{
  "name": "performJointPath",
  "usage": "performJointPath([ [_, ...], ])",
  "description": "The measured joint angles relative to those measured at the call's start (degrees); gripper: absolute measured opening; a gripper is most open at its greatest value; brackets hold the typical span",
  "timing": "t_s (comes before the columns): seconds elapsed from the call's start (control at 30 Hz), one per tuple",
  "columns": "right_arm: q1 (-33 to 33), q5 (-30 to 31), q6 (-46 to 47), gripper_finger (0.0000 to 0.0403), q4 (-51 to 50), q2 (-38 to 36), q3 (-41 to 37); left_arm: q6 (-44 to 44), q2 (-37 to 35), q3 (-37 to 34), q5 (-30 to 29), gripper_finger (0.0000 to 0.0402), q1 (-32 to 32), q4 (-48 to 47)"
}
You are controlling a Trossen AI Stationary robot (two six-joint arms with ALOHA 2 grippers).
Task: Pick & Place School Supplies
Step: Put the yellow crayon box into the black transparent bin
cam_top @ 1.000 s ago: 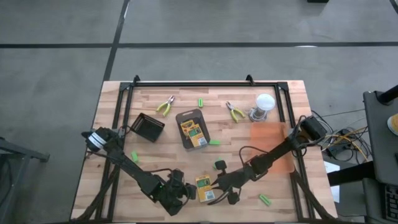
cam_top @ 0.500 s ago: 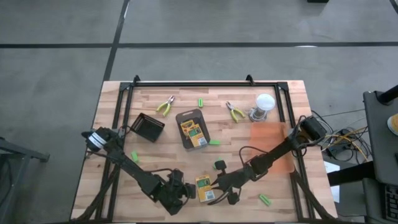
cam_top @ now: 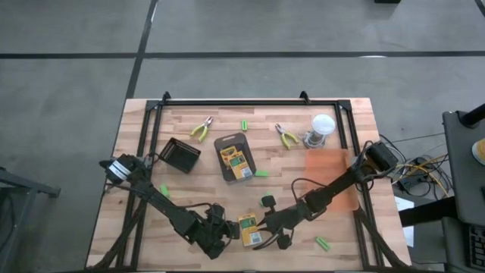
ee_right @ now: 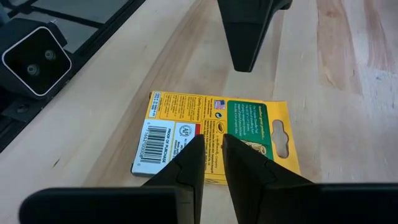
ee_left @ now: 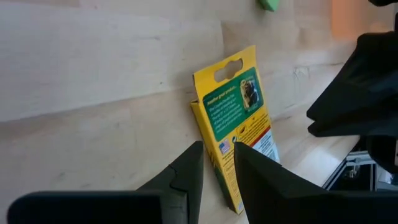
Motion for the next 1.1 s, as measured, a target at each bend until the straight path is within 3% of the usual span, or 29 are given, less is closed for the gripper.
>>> performJointPath([
  [0.3,0.0,0.0,0.6,0.0057,0.0,0.0,0.0,1.6,0.0,0.0,0.2,0.0094,0.0,0.0],
  [0.53,0.0,0.0,0.9,0.0057,0.0,0.0,0.0,18.4,0.0,0.0,0.2,0.0094,0.4,0.0],
  [1.1,0.0,0.0,1.0,0.0057,0.0,0.0,0.0,9.3,0.0,0.0,-1.6,0.0094,0.4,1.5],
])
